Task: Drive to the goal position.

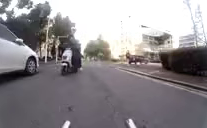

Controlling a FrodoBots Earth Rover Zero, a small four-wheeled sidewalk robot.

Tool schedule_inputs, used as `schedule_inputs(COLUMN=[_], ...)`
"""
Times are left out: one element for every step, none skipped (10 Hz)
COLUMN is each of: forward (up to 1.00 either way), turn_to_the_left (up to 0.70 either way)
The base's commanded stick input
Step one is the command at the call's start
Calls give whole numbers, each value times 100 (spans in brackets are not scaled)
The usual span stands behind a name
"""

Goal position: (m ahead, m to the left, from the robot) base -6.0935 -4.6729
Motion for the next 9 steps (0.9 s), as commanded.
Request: schedule_inputs(forward=[52, 70, 70, 70, 70, 70, 70, 70, 70], turn_to_the_left=[-2, -10, -13, -14, -14, -14, -14, -14, -14])
